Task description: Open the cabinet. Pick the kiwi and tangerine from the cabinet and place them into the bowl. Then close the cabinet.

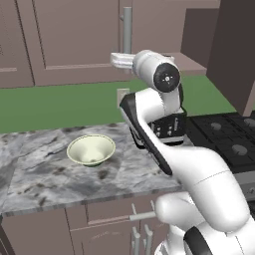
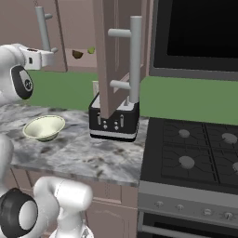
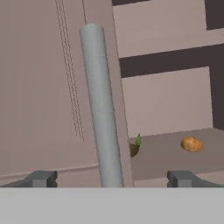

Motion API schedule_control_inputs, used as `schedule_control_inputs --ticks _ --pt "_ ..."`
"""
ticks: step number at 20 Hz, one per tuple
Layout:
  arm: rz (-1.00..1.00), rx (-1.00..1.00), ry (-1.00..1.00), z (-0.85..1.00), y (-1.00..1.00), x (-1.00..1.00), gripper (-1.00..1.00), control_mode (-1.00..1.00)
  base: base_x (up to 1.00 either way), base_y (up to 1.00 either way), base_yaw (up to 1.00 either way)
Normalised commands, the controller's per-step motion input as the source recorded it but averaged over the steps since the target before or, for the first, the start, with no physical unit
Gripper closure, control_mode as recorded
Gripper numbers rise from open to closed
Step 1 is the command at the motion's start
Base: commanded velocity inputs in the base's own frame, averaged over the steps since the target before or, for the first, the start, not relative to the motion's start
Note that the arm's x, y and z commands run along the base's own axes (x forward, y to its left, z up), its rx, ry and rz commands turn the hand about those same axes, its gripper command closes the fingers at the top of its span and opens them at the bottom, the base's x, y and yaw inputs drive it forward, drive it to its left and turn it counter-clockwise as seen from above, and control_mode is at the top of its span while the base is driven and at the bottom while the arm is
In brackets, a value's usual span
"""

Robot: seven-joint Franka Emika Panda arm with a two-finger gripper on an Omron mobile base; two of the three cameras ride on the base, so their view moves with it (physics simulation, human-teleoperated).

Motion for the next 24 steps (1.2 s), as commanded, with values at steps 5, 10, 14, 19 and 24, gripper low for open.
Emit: schedule_control_inputs --ticks 5,10,14,19,24 --pt "0.0 -0.11 0.01 0.0 0.1 0.56 -1.0 -1.0 0.0 0.0 0.0" --pt "0.0 -0.05 0.0 -0.04 0.02 0.71 -1.0 -1.0 0.0 0.0 0.0" --pt "0.0 -0.01 -0.01 -0.23 0.0 0.79 -1.0 -1.0 0.0 0.0 0.0" --pt "0.0 0.0 -0.01 -0.32 0.0 0.85 -1.0 -1.0 0.0 0.0 0.0" --pt "0.0 0.0 0.0 -0.35 0.01 0.96 1.0 -1.0 0.0 0.0 0.0"
